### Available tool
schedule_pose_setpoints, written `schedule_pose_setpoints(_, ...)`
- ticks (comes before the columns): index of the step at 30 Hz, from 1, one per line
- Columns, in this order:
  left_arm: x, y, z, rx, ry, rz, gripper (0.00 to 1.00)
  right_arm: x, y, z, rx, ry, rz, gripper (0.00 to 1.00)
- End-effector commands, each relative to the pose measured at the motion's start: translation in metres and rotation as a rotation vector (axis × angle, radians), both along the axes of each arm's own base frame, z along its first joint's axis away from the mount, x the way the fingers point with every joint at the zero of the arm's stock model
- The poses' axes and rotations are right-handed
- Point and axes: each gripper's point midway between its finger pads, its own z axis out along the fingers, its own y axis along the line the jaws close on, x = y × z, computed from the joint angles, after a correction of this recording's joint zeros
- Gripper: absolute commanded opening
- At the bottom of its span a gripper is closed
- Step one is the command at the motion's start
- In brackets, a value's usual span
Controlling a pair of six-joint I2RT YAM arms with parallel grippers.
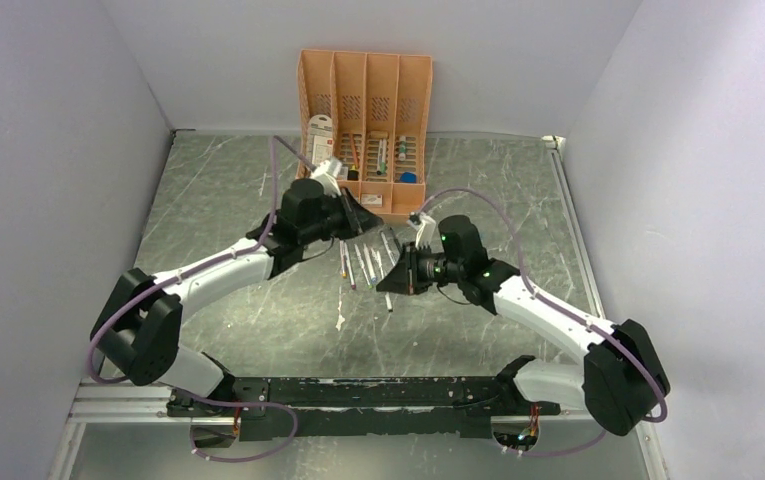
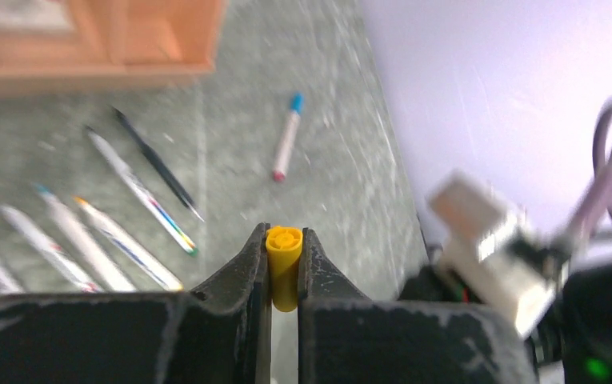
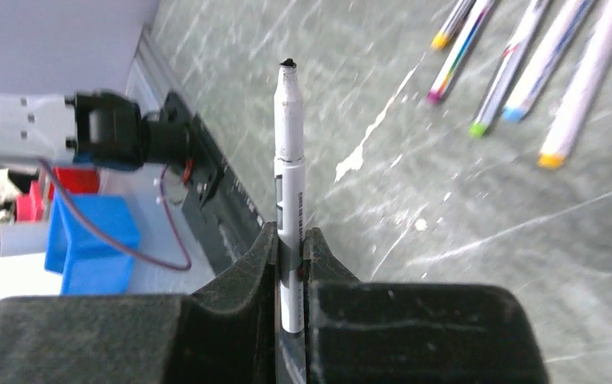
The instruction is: Open the pen caps
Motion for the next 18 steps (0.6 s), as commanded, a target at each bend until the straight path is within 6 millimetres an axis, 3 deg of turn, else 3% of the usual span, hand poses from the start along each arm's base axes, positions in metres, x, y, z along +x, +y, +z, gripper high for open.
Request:
schedule_pose_setpoints(1, 0.048, 0.036, 0.028, -0.02, -0.125, 0.162, 0.07, -0.036, 0.005, -0.005, -0.002, 0.078, 0.061, 0.0)
schedule_pose_setpoints(11, 0.083, 0.061, 0.038, -0.017, -0.141, 0.237, 0.07, -0.061, 0.006, -0.012, -0.024, 0.087, 0.065, 0.0)
schedule_pose_setpoints(18, 0.065, 0.079, 0.037, 0.031, -0.111, 0.23, 0.07, -0.037, 0.0, -0.017, -0.159, 0.024, 0.024, 0.0)
